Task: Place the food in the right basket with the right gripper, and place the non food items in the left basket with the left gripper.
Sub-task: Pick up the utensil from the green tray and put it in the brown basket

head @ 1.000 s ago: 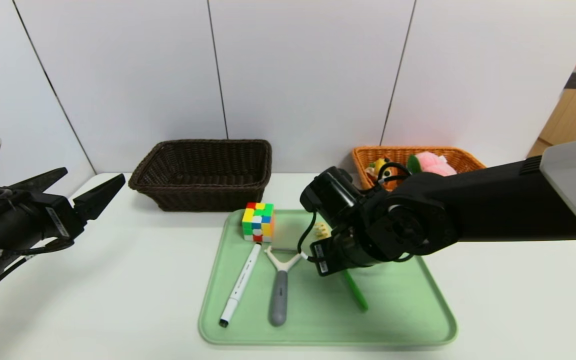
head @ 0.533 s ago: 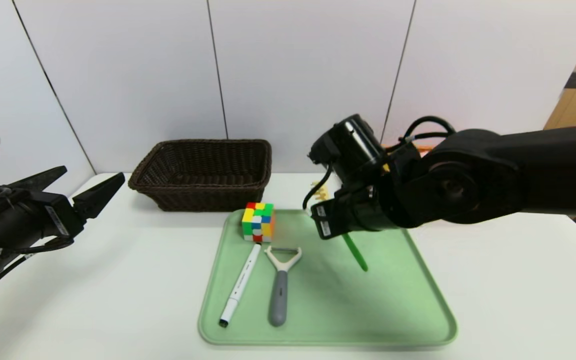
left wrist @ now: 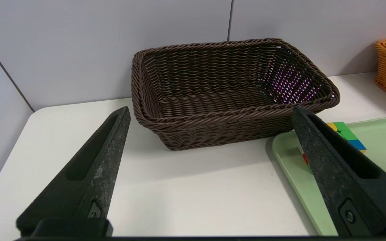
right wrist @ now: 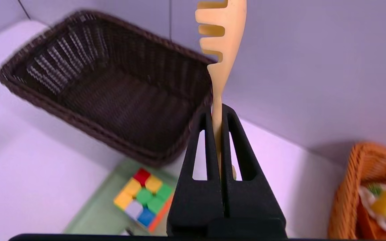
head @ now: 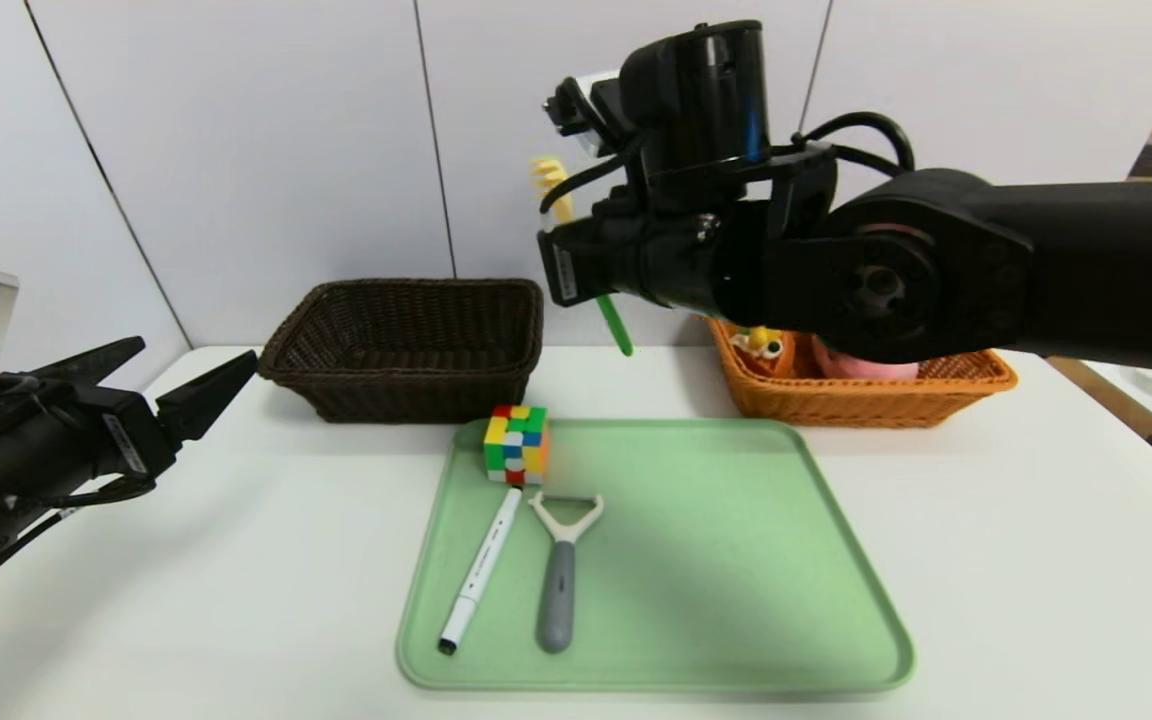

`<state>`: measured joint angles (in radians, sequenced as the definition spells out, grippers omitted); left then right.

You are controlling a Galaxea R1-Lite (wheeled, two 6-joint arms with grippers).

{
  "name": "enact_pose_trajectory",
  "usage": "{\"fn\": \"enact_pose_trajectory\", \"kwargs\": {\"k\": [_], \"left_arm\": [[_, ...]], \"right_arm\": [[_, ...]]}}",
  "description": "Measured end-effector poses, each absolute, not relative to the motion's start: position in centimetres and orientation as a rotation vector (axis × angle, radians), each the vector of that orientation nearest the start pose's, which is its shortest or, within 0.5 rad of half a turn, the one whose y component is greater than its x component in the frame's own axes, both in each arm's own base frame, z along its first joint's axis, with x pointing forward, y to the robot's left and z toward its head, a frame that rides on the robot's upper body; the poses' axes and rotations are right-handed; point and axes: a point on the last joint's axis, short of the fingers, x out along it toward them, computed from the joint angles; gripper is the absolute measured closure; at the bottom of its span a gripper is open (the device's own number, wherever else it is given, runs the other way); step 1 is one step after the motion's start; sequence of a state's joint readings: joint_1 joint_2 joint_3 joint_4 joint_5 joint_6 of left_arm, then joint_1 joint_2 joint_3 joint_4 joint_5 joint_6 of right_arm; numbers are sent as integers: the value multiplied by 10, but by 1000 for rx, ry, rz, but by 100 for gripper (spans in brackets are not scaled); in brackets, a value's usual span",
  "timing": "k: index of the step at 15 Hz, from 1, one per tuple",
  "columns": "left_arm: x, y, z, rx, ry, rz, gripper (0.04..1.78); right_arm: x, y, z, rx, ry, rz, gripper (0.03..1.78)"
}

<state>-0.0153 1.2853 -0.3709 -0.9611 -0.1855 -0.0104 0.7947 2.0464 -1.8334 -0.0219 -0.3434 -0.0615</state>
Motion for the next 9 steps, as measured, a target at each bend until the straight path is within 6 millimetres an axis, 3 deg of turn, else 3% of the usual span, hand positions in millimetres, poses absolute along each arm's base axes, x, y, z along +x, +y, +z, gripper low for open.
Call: {"fn": "enact_pose_trajectory", "kwargs": {"k": [5,9], "left_arm": [[183,-7,197,-4,-34,-201,13],[183,-7,197,-1,-34,-201,13]], "right_arm": [[328,339,263,-107,-69,519,174],[346,361,231,-108,-143,562,174]]}}
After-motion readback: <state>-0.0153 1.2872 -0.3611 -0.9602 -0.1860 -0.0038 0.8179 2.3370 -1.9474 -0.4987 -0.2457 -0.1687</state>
